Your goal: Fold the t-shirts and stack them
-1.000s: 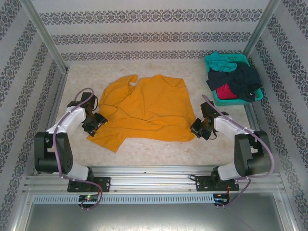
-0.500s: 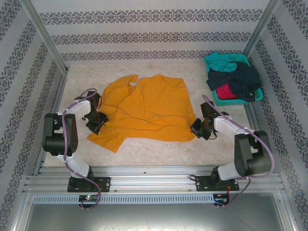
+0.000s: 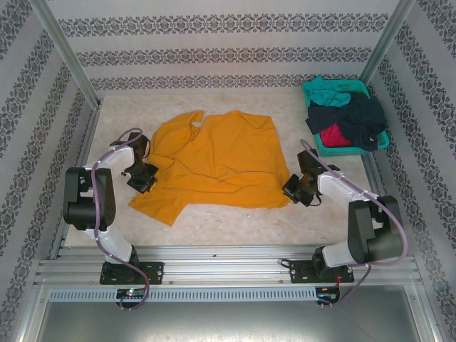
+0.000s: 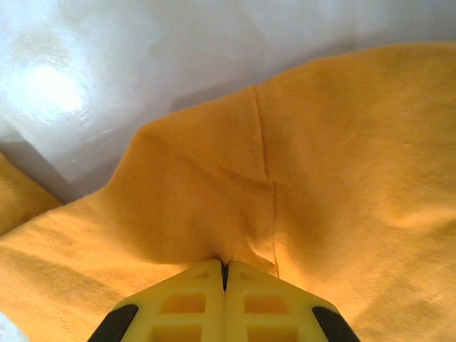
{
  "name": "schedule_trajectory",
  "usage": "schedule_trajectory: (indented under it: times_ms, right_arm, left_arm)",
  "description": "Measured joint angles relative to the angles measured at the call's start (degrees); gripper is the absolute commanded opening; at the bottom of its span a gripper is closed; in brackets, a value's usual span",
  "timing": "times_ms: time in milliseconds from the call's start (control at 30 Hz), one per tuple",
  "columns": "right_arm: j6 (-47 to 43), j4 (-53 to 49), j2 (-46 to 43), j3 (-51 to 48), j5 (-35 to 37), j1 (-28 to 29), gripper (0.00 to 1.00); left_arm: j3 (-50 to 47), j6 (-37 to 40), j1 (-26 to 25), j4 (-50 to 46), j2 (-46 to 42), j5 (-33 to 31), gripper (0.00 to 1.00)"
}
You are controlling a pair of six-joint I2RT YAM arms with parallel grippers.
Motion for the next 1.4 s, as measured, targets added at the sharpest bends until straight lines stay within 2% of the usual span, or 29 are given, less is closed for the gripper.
schedule_trajectory:
  times_ms: [167,433,567,700,900,1033,1167,1400]
  right_arm:
    - [-1.2,-0.98,-4.76,2.67,2.21,0.0,0.0]
    - [-5.44,-3.28,-9.38,13.62,5.88,0.0,0.0]
    - [-7.41,-4.28,-13.4,16.48,7.61,0.2,0.0]
    - [-7.3,-6.29,-19.04,14.21,8.76,2.01,0.0]
    - [-4.13,-13.11,-28.15,8.24,10.84,7.15,0.0]
    - [-2.6,-15.58,-31.41,7.91,11.54,8.17,0.0]
    - [-2.95,-15.17,-27.34,9.53,12.28,8.11,0.0]
    - [-6.01,-7.56,-6.23,19.26,11.96,5.7,0.0]
  left_arm:
    - [2.03,0.83,0.0,-0.04,-1.95,-1.6,0.0]
    - [12.33,3.26,0.0,0.0,-3.72,-4.7,0.0]
    - [13.18,3.89,0.0,-0.44,-7.02,-6.8,0.0]
    - [10.97,4.02,0.0,-2.69,-13.44,-9.35,0.0]
    - [1.4,3.63,-0.02,-9.7,-25.38,-11.61,0.0]
    - [-1.51,2.89,-0.02,-13.9,-27.96,-11.74,0.0]
    - [0.61,3.23,-0.02,-15.1,-24.48,-11.96,0.0]
    - [11.74,4.98,0.0,-12.85,-10.49,-12.63,0.0]
